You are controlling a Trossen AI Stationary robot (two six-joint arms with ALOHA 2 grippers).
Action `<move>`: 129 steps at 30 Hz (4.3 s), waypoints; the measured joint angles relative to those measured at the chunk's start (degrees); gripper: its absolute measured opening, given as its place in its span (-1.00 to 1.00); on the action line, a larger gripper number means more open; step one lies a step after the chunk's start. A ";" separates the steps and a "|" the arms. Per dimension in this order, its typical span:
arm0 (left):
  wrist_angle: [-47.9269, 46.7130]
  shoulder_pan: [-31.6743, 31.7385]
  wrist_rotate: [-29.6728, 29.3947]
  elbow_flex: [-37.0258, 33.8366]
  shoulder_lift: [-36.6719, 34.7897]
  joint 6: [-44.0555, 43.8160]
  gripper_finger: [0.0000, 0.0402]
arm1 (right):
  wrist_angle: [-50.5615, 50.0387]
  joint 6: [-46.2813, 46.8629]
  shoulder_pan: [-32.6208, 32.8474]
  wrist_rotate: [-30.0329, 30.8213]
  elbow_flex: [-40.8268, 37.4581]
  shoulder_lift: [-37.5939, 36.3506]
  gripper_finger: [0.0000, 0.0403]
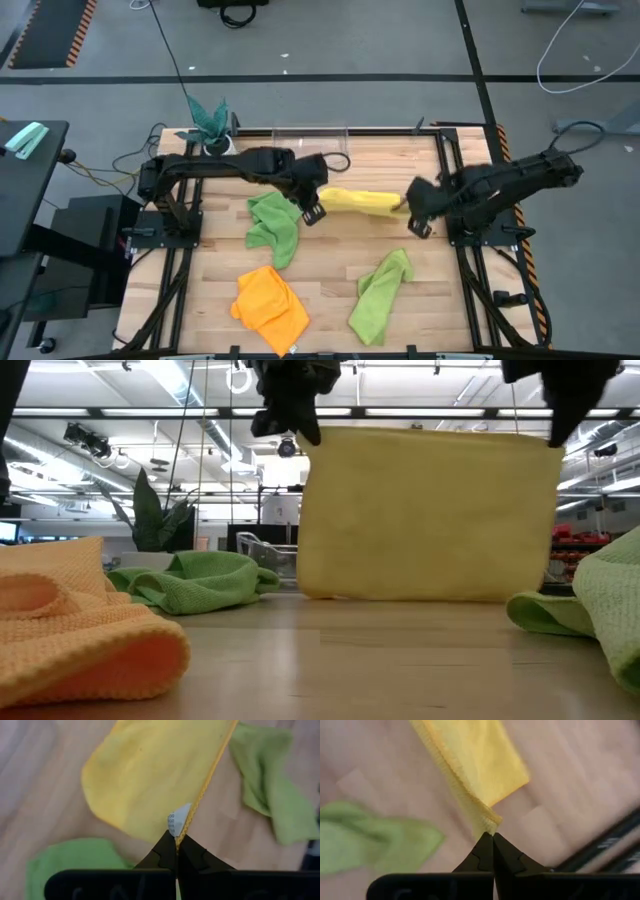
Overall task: Fold microfiber towels
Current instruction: Fold the yellow towel
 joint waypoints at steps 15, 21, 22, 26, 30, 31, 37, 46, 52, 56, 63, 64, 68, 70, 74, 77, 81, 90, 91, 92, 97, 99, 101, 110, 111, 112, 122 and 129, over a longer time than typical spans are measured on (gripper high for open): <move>5.01 -7.50 9.83 -1.38 4.21 -4.93 -0.98 | 14.44 18.97 16.32 -4.81 -13.86 -0.04 -1.00; 9.63 -9.33 12.45 -5.65 9.63 -7.07 -0.98 | 16.92 20.57 16.72 -5.08 -16.50 -0.02 -1.00; 10.41 -9.33 12.79 -6.45 9.95 -7.78 -0.98 | 16.79 20.69 16.72 -5.19 -16.73 -0.02 -1.00; 13.93 -9.46 12.87 -9.95 10.04 -9.44 -0.98 | 18.09 20.16 15.83 -5.37 -18.44 -0.04 -1.00; 15.09 -8.77 12.78 -10.88 9.94 -10.73 -0.98 | 20.88 16.69 11.24 -5.65 -21.16 -0.04 -1.00; 15.14 -8.41 12.29 -10.88 9.93 -10.74 -0.98 | 21.43 15.36 9.52 -5.76 -21.87 -0.04 -1.00; 14.02 -5.43 9.13 -10.92 10.01 -10.77 -0.98 | 23.29 7.94 -1.61 -5.61 -24.46 -0.02 -1.00; 9.38 -1.36 7.00 -10.92 10.01 -10.76 -0.98 | 27.32 -3.42 -15.83 -5.56 -24.95 -0.02 -1.00; 10.08 -0.30 6.72 -14.00 9.99 -10.81 -0.98 | 29.38 -8.59 -21.56 -6.42 -24.89 0.30 -1.00; 13.09 -0.12 6.82 -16.54 9.99 -11.79 -0.98 | 30.00 -11.23 -23.51 -7.27 -24.87 1.82 -1.00; 14.59 0.64 5.76 -17.18 9.99 -12.72 -0.93 | 32.32 -13.03 -25.09 -8.65 -24.93 7.63 -1.00; 14.65 0.64 5.43 -17.18 9.99 -12.72 -0.92 | 32.70 -13.03 -25.22 -8.84 -24.93 8.38 -1.00; 14.58 0.65 4.21 -17.18 9.99 -12.63 -0.92 | 34.22 -12.37 -25.27 -8.91 -24.93 10.56 -0.97; 14.47 0.74 4.15 -17.21 9.99 -12.63 -0.92 | 35.13 -12.24 -25.33 -8.89 -24.93 10.97 -0.94; 14.54 1.36 4.05 -17.22 9.99 -12.24 -0.90 | 35.55 -12.14 -26.04 -7.99 -24.95 11.08 -0.85; 14.43 1.95 3.98 -17.22 9.99 -11.82 -0.83 | 35.36 -12.12 -27.09 -6.93 -24.95 10.82 -0.80; 14.57 2.58 3.95 -17.22 10.01 -10.71 -0.70 | 35.58 -12.12 -28.01 -6.72 -24.95 10.82 -0.72; 14.15 3.96 3.36 -17.22 10.01 -10.30 -0.40 | 35.72 -11.73 -27.82 -5.15 -24.85 9.85 -0.61; 14.00 4.23 3.33 -17.22 10.01 -10.21 -0.37 | 35.68 -11.32 -27.57 -5.16 -24.71 9.42 -0.61; 13.64 4.52 3.33 -17.22 10.01 -10.12 -0.35 | 35.74 -11.12 -27.27 -5.18 -24.46 8.92 -0.61; 11.78 6.53 3.30 -17.20 10.01 -9.11 -0.22 | 35.78 -10.82 -25.84 -5.34 -23.31 6.33 -0.61; 10.76 7.42 3.30 -17.14 9.89 -8.74 -0.18 | 35.89 -10.19 -25.11 -5.93 -22.79 5.34 -0.62; 9.33 8.30 3.33 -16.61 9.67 -8.28 -0.15 | 35.91 -9.73 -24.02 -6.41 -22.22 4.44 -0.61; -3.00 8.78 2.91 -9.17 9.10 -6.44 -0.10 | 37.72 -4.66 -16.16 -6.42 -21.65 -0.24 -0.63; -4.26 8.04 2.84 -9.13 8.61 -6.44 -0.11 | 38.96 -3.94 -14.87 -6.44 -21.65 -0.31 -0.63; -4.85 7.12 2.87 -9.20 8.20 -6.39 -0.12 | 40.16 -3.37 -13.62 -6.42 -21.65 -0.27 -0.63; -4.45 -4.13 1.86 -10.60 7.28 -16.45 -0.19 | 44.09 -3.73 -5.99 -4.00 -22.01 1.49 -0.71; 3.63 -9.51 -1.19 -10.51 7.66 -27.41 -0.24 | 47.50 -7.86 -8.15 -4.01 -25.34 2.18 -0.84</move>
